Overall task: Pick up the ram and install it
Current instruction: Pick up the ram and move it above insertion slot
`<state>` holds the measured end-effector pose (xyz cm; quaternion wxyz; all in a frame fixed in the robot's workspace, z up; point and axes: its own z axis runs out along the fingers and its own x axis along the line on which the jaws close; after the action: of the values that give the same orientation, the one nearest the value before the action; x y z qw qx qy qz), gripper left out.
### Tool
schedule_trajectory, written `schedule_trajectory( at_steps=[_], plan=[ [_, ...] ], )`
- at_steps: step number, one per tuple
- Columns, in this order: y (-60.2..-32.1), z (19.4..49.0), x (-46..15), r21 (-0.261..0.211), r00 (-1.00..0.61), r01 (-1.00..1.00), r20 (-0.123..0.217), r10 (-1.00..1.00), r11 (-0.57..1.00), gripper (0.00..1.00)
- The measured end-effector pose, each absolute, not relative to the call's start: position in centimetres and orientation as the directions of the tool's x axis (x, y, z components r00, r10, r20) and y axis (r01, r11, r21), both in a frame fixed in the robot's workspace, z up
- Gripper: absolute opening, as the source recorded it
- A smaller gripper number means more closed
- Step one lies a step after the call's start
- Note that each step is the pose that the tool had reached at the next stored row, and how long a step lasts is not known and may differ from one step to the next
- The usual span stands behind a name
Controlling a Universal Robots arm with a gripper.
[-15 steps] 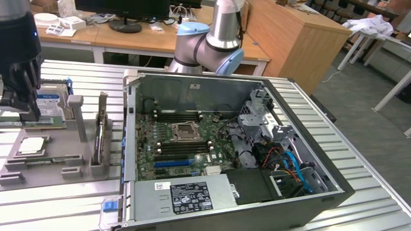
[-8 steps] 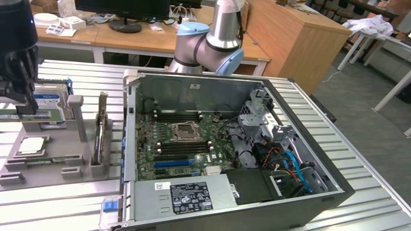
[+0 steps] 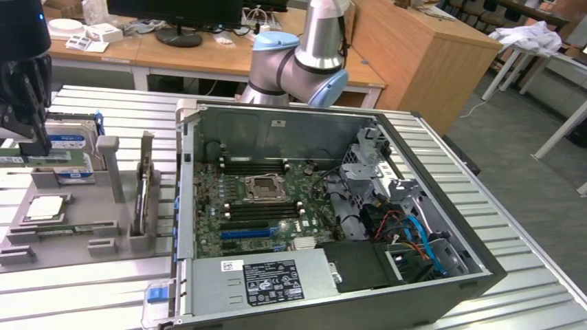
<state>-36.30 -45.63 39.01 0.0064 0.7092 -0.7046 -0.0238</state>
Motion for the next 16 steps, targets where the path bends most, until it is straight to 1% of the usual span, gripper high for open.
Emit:
schedule_trajectory(
  at_steps=[16],
  plan=[
    [-45.63,39.02,-35.43,0.043,0.006,-0.999,-0.025,-1.000,-0.007,0.12]
  ],
)
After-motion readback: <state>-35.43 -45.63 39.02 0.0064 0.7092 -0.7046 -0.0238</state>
